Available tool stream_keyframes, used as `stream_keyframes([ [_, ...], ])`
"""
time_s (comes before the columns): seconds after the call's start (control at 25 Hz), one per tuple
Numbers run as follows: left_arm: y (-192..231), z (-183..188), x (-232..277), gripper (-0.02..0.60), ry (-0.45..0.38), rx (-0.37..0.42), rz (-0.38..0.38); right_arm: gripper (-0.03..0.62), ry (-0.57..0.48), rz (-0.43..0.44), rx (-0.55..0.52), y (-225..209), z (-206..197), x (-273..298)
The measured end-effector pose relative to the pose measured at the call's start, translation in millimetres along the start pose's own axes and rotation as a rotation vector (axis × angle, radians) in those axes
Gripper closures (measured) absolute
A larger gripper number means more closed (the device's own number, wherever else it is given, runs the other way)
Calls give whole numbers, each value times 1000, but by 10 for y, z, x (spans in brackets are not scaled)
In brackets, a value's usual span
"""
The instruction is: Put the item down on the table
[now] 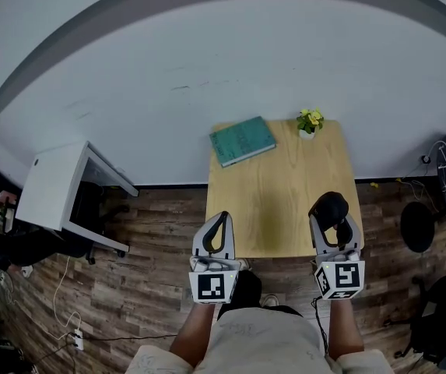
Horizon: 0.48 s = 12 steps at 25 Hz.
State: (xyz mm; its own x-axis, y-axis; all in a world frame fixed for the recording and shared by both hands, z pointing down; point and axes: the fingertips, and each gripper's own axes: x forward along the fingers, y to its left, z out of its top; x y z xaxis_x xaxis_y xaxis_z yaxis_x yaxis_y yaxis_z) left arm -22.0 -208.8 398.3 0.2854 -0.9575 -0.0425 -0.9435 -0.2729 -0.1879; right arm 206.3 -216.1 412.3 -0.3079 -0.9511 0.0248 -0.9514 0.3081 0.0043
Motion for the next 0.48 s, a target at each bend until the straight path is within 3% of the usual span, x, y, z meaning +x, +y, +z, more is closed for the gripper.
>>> stream_keyframes([
  [0.48, 133, -239, 8, 574, 19, -34, 23, 337, 57, 40, -40, 165, -191, 174],
])
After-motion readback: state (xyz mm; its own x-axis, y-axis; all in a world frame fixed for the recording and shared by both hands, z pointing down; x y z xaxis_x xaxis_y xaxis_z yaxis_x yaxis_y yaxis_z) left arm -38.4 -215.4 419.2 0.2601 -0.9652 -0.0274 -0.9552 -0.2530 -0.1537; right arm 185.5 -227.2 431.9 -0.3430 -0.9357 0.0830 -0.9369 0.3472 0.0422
